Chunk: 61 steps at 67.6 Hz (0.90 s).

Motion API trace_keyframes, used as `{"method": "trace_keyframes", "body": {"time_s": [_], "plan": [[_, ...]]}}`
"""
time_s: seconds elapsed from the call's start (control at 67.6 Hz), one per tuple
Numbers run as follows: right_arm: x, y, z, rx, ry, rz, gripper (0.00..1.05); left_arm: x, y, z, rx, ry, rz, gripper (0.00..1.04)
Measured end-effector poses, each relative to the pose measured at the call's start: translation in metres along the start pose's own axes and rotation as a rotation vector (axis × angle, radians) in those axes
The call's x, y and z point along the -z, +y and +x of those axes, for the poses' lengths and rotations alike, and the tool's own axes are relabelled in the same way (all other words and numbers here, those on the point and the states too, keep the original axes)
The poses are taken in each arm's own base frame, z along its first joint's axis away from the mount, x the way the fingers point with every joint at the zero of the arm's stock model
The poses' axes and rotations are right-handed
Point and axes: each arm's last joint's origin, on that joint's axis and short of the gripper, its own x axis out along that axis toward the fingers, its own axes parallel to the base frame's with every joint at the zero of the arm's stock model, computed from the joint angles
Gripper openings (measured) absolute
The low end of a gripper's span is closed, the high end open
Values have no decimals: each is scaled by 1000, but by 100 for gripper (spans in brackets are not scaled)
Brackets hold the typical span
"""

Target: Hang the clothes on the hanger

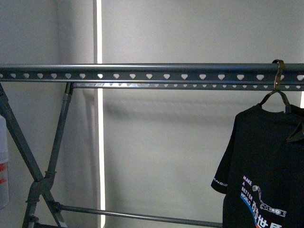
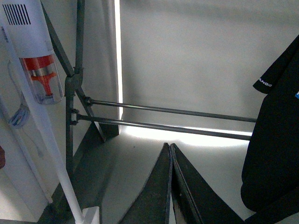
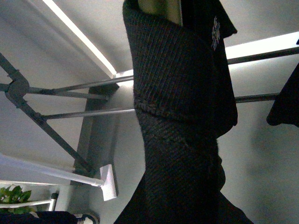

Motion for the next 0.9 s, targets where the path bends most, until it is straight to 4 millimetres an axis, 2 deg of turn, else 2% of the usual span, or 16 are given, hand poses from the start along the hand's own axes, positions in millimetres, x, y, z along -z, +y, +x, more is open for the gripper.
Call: {"method": "trace_keyframes", "body": {"time_s": [0.089, 0.163, 0.222, 0.281, 0.296, 0.34, 0.37, 0.458, 0.517, 0.577, 0.621, 0.754, 0.858, 0.872, 0.902], "plan": [[11, -1, -6, 50, -80, -72, 34, 3, 0, -2, 0, -15, 1, 4], [18, 1, -24, 114, -241, -164, 50, 2, 0, -5, 0, -20, 0, 4], [25, 10, -60, 108, -415, -226, 66, 2, 0, -8, 0, -22, 0, 4], [33, 24, -112, 54, -568, -254, 81, 1, 0, -10, 0, -23, 0, 4], [38, 28, -130, 24, -602, -252, 87, 2, 0, -11, 0, -23, 0, 4], [56, 35, -168, -24, -663, -250, 98, 1, 0, -13, 0, -23, 0, 4], [65, 36, -182, -48, -681, -242, 99, 1, 0, -14, 0, -24, 0, 4], [102, 40, -221, -48, -741, -229, 96, 2, 0, -16, 0, -24, 0, 4], [135, 44, -237, 60, -629, -243, 82, 2, 0, -17, 0, -24, 0, 4], [167, 43, -238, 70, -545, -283, 70, 2, 0, -19, 0, -23, 0, 4], [179, 41, -235, 71, -534, -300, 61, 2, 0, -19, 0, -24, 0, 4], [206, 42, -223, 83, -513, -320, 34, 6, 0, -26, 0, 6, 0, 4], [224, 37, -218, 84, -523, -326, 4, 5, 0, -32, 0, -17, 0, 4], [225, 36, -218, 83, -525, -329, 1, 5, 0, -32, 0, -17, 0, 4], [228, 35, -216, 84, -524, -329, 2, 5, 0, -32, 0, -17, 0, 4]]}}
